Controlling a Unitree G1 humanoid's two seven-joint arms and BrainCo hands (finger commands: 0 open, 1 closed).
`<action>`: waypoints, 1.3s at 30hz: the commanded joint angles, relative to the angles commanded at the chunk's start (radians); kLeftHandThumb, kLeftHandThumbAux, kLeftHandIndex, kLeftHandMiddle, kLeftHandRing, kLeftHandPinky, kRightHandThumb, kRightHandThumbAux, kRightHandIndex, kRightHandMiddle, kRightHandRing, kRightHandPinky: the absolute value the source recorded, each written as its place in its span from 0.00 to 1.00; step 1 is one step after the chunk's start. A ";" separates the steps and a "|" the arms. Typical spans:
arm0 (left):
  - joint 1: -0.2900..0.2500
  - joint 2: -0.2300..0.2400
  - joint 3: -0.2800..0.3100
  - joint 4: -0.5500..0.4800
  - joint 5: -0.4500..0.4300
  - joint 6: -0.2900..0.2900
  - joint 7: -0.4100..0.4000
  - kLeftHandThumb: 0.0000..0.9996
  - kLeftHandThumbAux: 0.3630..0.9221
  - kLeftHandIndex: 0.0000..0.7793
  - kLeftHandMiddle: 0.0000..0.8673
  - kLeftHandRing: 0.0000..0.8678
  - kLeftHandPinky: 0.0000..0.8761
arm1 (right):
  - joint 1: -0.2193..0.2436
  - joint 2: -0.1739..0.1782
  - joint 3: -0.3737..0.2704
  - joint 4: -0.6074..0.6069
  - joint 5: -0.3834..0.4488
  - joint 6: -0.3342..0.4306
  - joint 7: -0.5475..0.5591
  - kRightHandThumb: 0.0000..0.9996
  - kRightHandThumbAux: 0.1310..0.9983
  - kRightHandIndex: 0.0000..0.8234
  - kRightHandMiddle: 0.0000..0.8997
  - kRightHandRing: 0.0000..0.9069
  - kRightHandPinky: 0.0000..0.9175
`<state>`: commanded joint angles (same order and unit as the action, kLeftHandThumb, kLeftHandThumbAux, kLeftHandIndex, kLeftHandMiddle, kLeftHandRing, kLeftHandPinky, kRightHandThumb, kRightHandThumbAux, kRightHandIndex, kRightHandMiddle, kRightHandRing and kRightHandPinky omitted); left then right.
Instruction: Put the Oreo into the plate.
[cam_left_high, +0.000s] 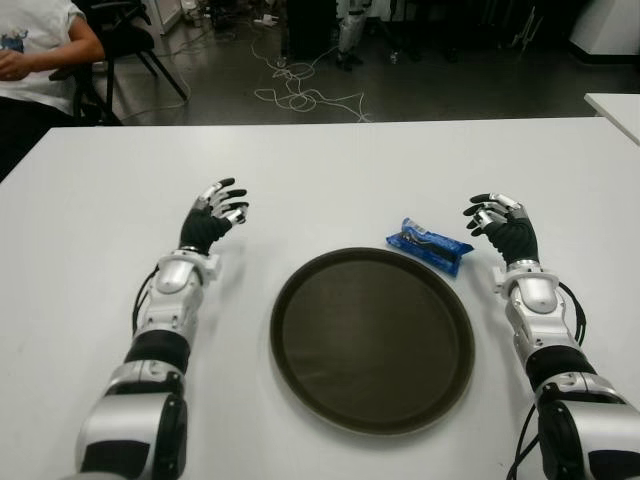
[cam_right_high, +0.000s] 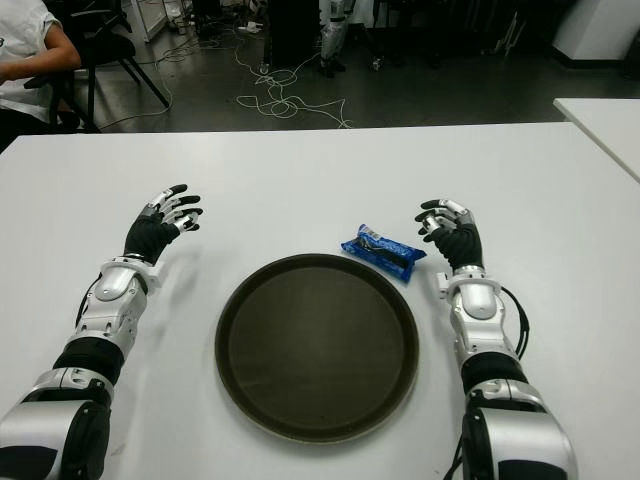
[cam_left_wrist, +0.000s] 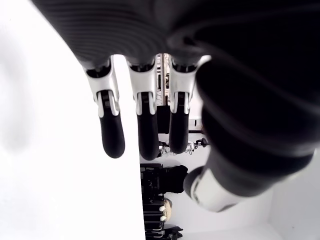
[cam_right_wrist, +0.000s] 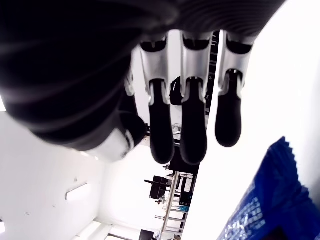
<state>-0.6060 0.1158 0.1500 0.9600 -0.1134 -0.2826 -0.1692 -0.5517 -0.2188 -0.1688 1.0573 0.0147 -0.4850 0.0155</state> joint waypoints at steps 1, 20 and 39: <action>0.000 -0.001 0.000 0.001 0.000 0.000 0.000 0.22 0.89 0.23 0.30 0.31 0.38 | 0.000 0.000 -0.001 0.001 0.002 -0.001 0.002 0.69 0.68 0.50 0.56 0.60 0.61; -0.010 -0.001 -0.007 0.024 0.012 -0.024 0.003 0.23 0.87 0.23 0.30 0.31 0.38 | -0.009 -0.002 -0.009 0.015 0.011 -0.001 0.005 0.69 0.68 0.50 0.56 0.60 0.61; -0.012 -0.004 0.000 0.025 -0.003 -0.013 -0.013 0.23 0.89 0.22 0.29 0.29 0.37 | -0.005 -0.002 -0.007 0.010 0.008 -0.004 0.000 0.69 0.68 0.50 0.57 0.61 0.62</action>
<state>-0.6178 0.1118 0.1501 0.9850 -0.1165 -0.2960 -0.1822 -0.5571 -0.2204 -0.1756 1.0678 0.0230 -0.4890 0.0152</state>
